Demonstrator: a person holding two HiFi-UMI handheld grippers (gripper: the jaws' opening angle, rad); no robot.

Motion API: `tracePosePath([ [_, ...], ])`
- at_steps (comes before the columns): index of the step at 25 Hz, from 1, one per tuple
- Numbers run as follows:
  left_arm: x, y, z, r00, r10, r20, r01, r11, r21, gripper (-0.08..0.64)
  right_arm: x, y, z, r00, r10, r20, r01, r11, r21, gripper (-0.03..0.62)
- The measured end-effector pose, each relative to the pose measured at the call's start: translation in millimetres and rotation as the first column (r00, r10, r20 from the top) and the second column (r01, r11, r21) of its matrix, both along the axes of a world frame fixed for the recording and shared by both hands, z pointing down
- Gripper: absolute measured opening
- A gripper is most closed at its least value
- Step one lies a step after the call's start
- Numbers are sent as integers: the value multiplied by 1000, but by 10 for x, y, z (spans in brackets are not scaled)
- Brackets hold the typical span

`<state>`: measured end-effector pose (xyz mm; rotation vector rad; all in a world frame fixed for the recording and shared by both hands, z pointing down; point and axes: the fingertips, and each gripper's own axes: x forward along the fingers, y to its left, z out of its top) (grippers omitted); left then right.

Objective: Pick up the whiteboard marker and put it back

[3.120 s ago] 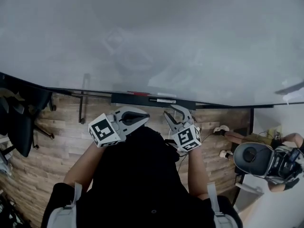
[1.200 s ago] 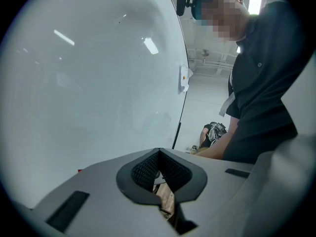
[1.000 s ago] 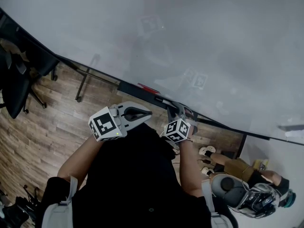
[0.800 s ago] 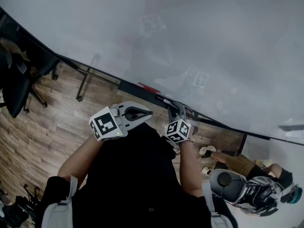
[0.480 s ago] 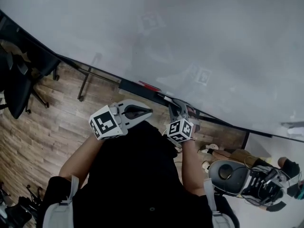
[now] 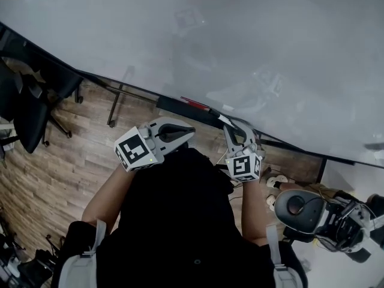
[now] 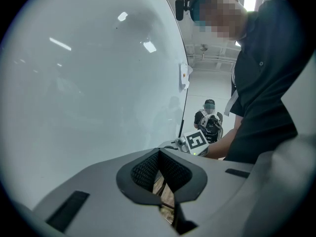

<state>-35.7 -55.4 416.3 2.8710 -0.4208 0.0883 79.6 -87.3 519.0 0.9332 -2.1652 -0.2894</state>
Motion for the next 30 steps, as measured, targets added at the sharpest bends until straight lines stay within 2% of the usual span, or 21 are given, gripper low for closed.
tracePosePath([
  [3, 3, -7, -38, 1000, -4, 9, 4, 1000, -2, 12, -35, 17, -304, 996, -5, 89, 2, 1000, 27, 74],
  [5, 2, -16, -79, 1000, -2, 5, 2, 1000, 9, 11, -91, 10, -502, 989, -39, 140, 32, 998, 47, 74],
  [8, 6, -10, -103, 1000, 17, 10, -17, 999, 30, 11, -181, -9, -792, 960, -83, 269, 65, 995, 74, 74],
  [12, 20, -6, -182, 1000, 22, 10, -23, 999, 30, 11, -223, 21, -1187, 868, -55, 494, 32, 998, 54, 74],
  [15, 179, 57, -258, 999, 37, 16, -38, 998, 40, 12, -57, 163, -1356, 809, -55, 585, 50, 998, 24, 74],
  [19, 316, 93, -354, 999, 52, 14, -53, 997, 51, 11, 41, 295, -1453, 741, -86, 666, 101, 995, 17, 74],
  [23, 351, 89, -467, 996, 86, 8, -86, 993, 85, 11, 96, 384, -1448, 713, -119, 691, 142, 990, 24, 74],
  [30, 342, 108, -568, 992, 128, -4, -127, 988, 91, 12, 10, 527, -1630, 566, -133, 813, 215, 976, 10, 74],
])
